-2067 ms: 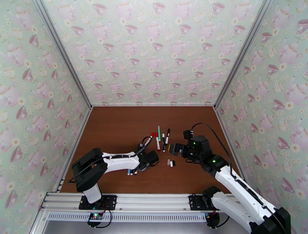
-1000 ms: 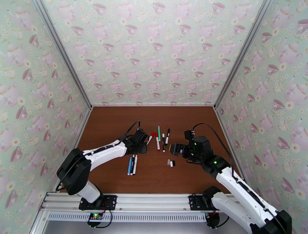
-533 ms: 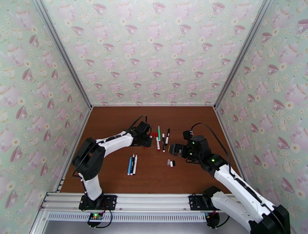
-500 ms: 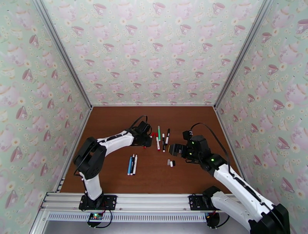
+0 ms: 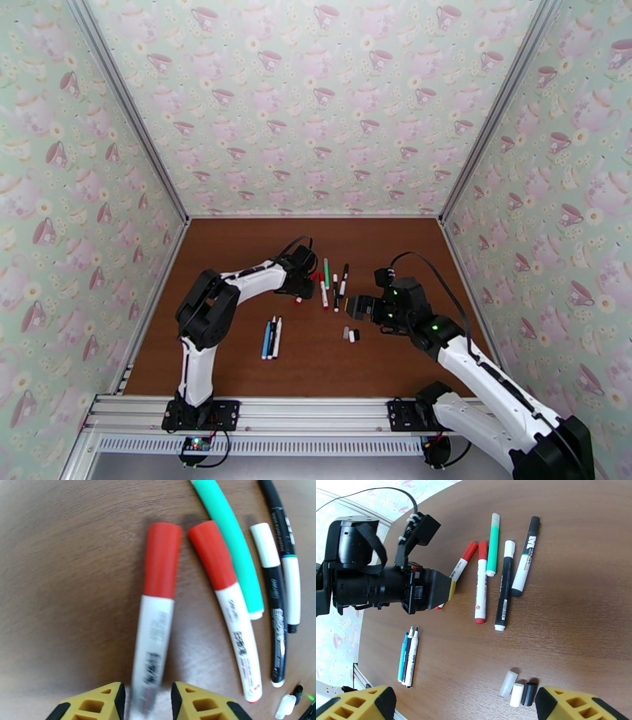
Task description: Open the pen caps
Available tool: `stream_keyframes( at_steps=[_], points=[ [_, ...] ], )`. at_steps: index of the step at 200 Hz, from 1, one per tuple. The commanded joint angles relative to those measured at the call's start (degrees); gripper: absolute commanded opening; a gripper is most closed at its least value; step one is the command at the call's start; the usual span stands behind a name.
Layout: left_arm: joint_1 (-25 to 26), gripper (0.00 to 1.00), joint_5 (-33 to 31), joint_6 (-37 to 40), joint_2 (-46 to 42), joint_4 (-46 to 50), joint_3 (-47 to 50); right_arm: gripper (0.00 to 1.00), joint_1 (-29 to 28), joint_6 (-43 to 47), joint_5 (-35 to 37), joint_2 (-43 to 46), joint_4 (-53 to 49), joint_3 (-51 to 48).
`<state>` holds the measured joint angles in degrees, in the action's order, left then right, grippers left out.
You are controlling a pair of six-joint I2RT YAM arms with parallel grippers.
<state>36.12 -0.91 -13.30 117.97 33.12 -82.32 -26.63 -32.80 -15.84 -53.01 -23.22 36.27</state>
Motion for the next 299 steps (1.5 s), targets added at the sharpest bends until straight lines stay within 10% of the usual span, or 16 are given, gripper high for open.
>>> stream_keyframes(
  at_steps=[1, 87, 203, 299],
  points=[
    [-0.3, 0.35, -2.9, 1.7, 1.5, 1.9, -2.2, 1.00, -0.3, -0.6, -1.2, 0.5, 1.7, -1.3],
    [1.2, 0.14, -7.2, 2.6, 2.7, 4.5, -2.7, 1.00, -0.2, -2.2, -1.2, -1.5, 2.5, -0.8],
    [7.2, 0.14, 14.9, -2.5, -28.9, -15.3, 21.2, 0.65, -0.2, -18.7, -7.4, -5.1, 16.0, 0.4],
    [11.2, 0.15, 21.0, -11.2, -36.3, -24.8, 30.1, 0.57, -0.3, -17.6, -14.6, -15.5, 21.3, 6.8]
  ],
)
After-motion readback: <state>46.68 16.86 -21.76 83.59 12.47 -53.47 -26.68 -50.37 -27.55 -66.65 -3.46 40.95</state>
